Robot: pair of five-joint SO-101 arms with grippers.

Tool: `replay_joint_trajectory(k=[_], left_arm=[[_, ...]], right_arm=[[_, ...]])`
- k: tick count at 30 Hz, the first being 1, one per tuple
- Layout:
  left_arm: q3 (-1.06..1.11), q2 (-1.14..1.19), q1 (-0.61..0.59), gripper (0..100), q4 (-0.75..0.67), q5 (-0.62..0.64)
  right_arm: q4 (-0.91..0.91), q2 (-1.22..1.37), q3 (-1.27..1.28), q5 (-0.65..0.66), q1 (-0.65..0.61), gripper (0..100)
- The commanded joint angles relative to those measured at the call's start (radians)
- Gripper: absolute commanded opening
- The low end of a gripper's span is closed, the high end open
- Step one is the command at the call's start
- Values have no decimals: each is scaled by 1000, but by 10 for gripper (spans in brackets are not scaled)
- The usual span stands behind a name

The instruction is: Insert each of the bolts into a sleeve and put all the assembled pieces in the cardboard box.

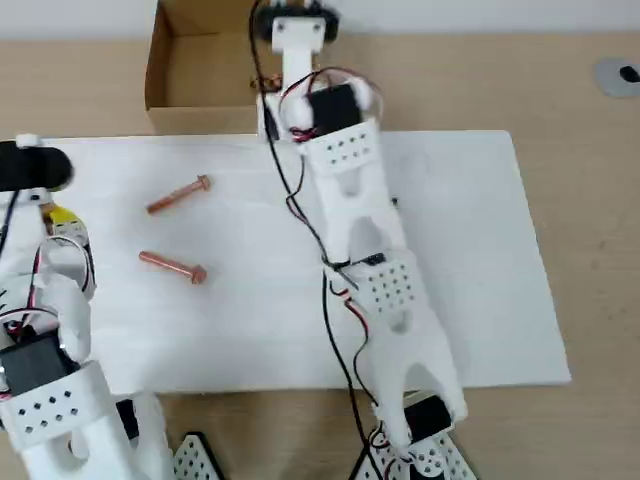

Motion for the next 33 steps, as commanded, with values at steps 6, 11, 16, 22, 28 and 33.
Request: replay_joint_trajectory(k=[6,11,16,22,28,33], left_arm=[[-78,-24,6,6,-72,129],[-69,-24,9,6,-224,249],[-71,-21,28,6,-325,436],[-77,-22,135,6,-334,545],[-80,-22,242,6,-336,557],[-107,-16,262,6,-331,555]], right_arm=[[21,-455,-35,172,19,10],[23,-607,-30,232,21,10],[25,-696,-24,258,19,9],[26,-854,214,253,-15,9],[25,-1162,682,255,-151,9],[23,-1391,1067,259,-205,9]])
